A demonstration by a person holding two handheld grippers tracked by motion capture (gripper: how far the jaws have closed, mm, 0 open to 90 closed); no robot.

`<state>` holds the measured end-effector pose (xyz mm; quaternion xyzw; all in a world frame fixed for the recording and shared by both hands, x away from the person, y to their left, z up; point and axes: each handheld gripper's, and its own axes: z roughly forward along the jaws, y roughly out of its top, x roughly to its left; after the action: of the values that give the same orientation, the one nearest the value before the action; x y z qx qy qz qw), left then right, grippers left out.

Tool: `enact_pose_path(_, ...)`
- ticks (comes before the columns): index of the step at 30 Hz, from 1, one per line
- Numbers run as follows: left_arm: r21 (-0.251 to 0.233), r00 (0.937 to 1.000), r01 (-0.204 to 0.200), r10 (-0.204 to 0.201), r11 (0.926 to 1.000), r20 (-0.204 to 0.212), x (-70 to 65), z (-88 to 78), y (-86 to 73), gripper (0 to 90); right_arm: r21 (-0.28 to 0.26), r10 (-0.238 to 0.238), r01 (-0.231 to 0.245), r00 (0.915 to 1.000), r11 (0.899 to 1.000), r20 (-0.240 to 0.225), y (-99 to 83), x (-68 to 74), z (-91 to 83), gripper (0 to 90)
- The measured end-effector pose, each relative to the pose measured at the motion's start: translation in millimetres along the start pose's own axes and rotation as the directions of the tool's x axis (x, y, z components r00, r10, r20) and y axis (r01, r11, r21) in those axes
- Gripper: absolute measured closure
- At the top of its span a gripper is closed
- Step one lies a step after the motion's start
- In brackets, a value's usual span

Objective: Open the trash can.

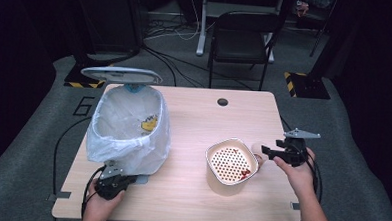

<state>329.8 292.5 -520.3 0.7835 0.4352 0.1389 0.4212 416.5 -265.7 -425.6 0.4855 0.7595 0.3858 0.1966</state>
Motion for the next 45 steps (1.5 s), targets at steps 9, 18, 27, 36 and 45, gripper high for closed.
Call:
enact_pose_path(9,-0.002,0.9999,-0.014,0.014,0.9999,0.01,0.6,0.0,0.3,90.0,-0.003,-0.01,0.01,0.9999,1.0,-0.008,-25.0,4.4,-12.6,20.5)
enact_pose_path(18,-0.002,1.0,0.004,-0.004,1.0,-0.002,-0.1,0.0,-0.2,90.0,0.024,-0.024,0.024,0.9995,0.999,-0.02,-34.0,11.0,3.5,17.6)
enact_pose_path(27,0.003,1.0,0.003,-0.003,1.0,0.001,0.4,-0.2,0.0,90.0,0.005,-0.028,0.028,0.9994,1.0,-0.021,-35.1,17.2,28.8,18.3)
enact_pose_path(36,0.003,1.0,0.003,-0.003,1.0,0.0,0.3,-0.2,0.0,90.0,-0.015,-0.025,0.025,0.9995,1.0,-0.017,-37.3,18.0,41.7,23.7)
enact_pose_path(45,0.002,1.0,0.005,-0.005,1.0,0.0,0.4,-0.2,-0.1,90.0,-0.015,-0.047,0.046,0.9988,0.999,-0.014,-38.6,17.1,44.3,33.2)
